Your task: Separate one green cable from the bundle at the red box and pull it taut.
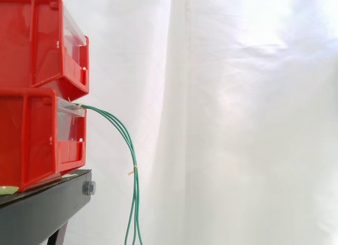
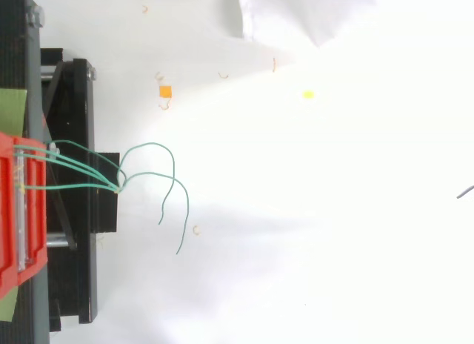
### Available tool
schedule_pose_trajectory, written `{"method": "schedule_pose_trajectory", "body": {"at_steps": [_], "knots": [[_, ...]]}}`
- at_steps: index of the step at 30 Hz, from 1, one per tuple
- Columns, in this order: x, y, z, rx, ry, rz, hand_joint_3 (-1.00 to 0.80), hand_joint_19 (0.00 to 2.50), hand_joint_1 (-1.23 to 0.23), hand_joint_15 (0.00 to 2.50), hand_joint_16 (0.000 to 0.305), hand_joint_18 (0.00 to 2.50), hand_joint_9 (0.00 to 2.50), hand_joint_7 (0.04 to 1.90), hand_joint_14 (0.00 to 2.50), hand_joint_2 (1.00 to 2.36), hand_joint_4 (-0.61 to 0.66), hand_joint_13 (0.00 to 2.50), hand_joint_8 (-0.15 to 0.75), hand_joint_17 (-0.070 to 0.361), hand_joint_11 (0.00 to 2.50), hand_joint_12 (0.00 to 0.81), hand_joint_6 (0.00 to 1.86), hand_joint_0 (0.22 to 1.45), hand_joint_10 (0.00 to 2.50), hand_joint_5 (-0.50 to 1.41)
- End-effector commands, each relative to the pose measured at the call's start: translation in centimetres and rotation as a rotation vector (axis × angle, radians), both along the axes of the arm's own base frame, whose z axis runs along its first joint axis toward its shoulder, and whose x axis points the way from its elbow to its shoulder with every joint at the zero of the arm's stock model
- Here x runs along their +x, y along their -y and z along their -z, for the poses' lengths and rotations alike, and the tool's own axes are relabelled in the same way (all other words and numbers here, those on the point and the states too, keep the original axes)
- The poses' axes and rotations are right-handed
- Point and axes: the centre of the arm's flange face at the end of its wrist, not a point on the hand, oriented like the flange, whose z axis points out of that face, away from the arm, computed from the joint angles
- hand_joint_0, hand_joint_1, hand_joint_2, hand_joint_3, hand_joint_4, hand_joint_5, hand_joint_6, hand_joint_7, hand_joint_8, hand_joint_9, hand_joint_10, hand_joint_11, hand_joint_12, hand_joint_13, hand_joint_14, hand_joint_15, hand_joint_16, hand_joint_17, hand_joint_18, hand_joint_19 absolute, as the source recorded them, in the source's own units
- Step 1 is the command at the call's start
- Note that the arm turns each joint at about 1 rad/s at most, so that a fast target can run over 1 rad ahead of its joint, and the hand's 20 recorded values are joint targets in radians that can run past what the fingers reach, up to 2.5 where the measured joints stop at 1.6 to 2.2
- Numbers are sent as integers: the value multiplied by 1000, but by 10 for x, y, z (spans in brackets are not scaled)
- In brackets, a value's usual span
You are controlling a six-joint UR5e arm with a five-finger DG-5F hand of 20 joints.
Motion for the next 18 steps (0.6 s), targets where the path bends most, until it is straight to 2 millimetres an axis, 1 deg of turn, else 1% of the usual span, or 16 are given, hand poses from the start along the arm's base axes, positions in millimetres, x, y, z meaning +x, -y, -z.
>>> {"method": "schedule_pose_trajectory", "body": {"at_steps": [1, 4, 6, 7, 8, 9, 10, 12, 13, 14, 15, 16, 18], "knots": [[0, 0, 0, 0, -1, 0, -500, 928, -575, 628, 46, 854, 989, 647, 20, 1000, 113, 841, 207, 103, 574, 290, 501, 481, 15, -166], [-2, 1, 1, 0, -13, 2, -500, 940, -569, 643, 53, 962, 1050, 643, 20, 1000, 101, 894, 202, 119, 587, 299, 501, 471, 15, -166], [-4, 1, 3, -4, -33, 2, -500, 1063, -560, 664, 60, 1248, 1113, 641, 22, 1000, 85, 969, 192, 134, 607, 312, 501, 466, 14, -166], [-4, 1, 2, -4, -30, 2, -500, 1087, -560, 670, 60, 1252, 1125, 638, 21, 1000, 82, 974, 189, 135, 609, 313, 501, 464, 17, -167], [-3, 1, 3, -4, -32, 2, -500, 1070, -555, 664, 66, 1331, 1128, 633, 22, 1000, 80, 995, 189, 148, 601, 325, 501, 456, 14, -168], [-4, 1, 2, -4, -29, 2, -500, 1061, -552, 673, 68, 1356, 1129, 631, 22, 1000, 80, 1010, 189, 153, 600, 325, 501, 455, 14, -169], [-4, 1, 2, -4, -30, 2, -500, 1024, -550, 683, 72, 1445, 1131, 629, 23, 1000, 79, 1042, 193, 162, 586, 333, 501, 448, 15, -174], [-4, 1, 3, -4, -33, 2, -500, 950, -552, 674, 74, 1479, 1133, 625, 22, 1000, 75, 1056, 196, 166, 578, 337, 501, 444, 15, -181], [-5, 2, 3, 0, -39, 1, -500, 874, -549, 660, 75, 1495, 1127, 622, 20, 1000, 78, 1061, 198, 170, 574, 343, 501, 439, 13, -185], [-6, 1, 4, 2, -47, 1, -500, 803, -541, 640, 78, 1542, 1120, 615, 21, 1000, 81, 1086, 215, 176, 536, 357, 501, 430, 13, -194], [-7, 2, 4, 2, -56, 1, -500, 786, -539, 627, 78, 1548, 1109, 614, 19, 1000, 79, 1091, 220, 176, 523, 361, 501, 428, 13, -199], [-8, 2, 5, 1, -61, 1, -500, 704, -533, 594, 82, 1569, 1066, 611, 21, 1000, 84, 1080, 241, 185, 471, 376, 501, 412, 14, -207], [-8, -1, 6, -10, -72, -7, -500, 626, -519, 532, 86, 1576, 1016, 608, 19, 1000, 81, 1047, 266, 194, 412, 398, 501, 399, 11, -219]]}}
